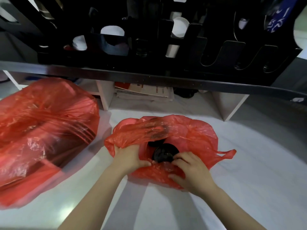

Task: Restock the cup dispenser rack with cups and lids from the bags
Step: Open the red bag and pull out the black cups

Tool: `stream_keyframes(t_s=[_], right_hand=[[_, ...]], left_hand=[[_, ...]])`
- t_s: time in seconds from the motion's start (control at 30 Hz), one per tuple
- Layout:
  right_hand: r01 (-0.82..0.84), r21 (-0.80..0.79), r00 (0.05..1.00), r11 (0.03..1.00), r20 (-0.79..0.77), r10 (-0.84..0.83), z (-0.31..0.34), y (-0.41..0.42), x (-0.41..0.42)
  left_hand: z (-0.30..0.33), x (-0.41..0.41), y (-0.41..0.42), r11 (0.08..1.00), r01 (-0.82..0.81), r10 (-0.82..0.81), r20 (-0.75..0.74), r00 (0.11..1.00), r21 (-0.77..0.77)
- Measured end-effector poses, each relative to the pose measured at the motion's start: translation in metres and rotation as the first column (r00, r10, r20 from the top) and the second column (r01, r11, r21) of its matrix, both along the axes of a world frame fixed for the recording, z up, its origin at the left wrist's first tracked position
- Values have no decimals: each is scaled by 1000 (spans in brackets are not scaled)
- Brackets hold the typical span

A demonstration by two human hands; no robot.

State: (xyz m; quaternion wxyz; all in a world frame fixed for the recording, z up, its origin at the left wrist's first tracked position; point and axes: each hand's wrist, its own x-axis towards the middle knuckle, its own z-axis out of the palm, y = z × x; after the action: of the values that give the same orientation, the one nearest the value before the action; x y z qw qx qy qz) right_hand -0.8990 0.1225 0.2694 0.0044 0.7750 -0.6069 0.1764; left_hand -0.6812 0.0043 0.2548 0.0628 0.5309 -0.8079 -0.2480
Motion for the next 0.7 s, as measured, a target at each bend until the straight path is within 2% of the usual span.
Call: stream_keyframes(t_s=[0.07, 0.13, 0.2, 0.23, 0.3, 0.37, 0.47, 0.53, 0.7], right_hand=[[24, 104, 999, 994, 31, -27, 3, 0, -3], [170, 196, 977, 966, 97, -192, 4, -5, -5], [311, 206, 932, 928, 126, -341, 4, -14, -3], [331, 203, 927, 921, 114, -358, 5, -20, -2], [321, 252, 941, 913, 23, -337, 5, -32, 1], [296, 355, 954, 887, -72, -290, 5, -42, 1], [252, 446, 967, 859, -71, -246, 3, -51, 0], [237, 465, 971, 853, -75, -229, 2, -54, 2], [256, 432, 966, 865, -98, -237, 2, -56, 6]], left_hand=[[4, -1, -3, 1000, 0, 0, 43, 999, 7], [8, -2, -3, 1000, 16, -17, 64, 998, 12], [14, -4, -2, 998, 61, -60, 60, 996, -24], [20, -5, -1, 995, 85, -82, 58, 995, -51], [32, -7, -1, 989, 120, -117, 39, 992, -92], [44, -8, -3, 985, 138, -143, -41, 989, -103], [56, -7, -3, 981, 143, -172, -253, 952, -128], [63, -7, 0, 980, 122, -169, -330, 928, -159], [62, -11, 8, 970, 171, -221, -334, 916, -173]])
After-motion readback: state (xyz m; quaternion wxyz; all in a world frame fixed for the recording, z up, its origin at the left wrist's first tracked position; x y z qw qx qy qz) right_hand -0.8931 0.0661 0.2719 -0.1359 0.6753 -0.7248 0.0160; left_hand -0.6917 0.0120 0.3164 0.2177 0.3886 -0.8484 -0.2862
